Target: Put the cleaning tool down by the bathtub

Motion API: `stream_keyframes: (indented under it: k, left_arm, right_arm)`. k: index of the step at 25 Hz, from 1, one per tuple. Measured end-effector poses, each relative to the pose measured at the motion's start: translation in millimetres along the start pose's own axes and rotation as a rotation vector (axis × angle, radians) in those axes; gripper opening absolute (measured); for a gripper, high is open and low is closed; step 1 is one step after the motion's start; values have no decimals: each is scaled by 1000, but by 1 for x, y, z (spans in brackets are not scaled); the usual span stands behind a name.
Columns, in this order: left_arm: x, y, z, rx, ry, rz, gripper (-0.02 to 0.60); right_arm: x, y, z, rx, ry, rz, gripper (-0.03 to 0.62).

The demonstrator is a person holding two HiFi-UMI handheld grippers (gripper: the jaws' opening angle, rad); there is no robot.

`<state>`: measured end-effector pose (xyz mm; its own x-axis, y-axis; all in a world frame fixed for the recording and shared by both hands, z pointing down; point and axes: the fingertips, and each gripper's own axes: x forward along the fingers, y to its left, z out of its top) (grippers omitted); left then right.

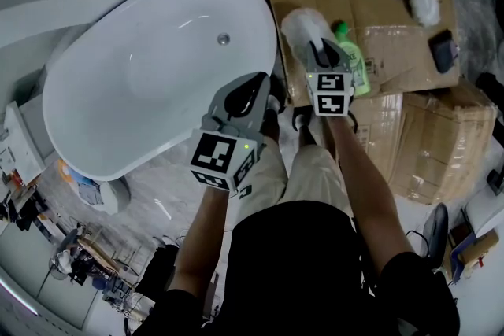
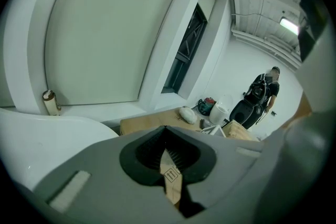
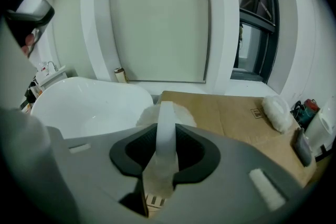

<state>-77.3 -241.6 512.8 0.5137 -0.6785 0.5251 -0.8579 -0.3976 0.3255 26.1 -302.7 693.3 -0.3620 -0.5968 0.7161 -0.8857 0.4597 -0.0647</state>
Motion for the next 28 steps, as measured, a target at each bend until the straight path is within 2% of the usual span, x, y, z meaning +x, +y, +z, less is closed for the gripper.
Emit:
stream_keyframes:
  k: [16, 28]
  left_arm:
    - [4, 12, -17, -30, 29, 2, -2]
    - [4, 8, -21, -23, 35, -3, -2]
  right_arm:
    - [30, -1, -29, 1, 68, -24, 101]
    - [37, 2, -55, -21, 144, -14, 101]
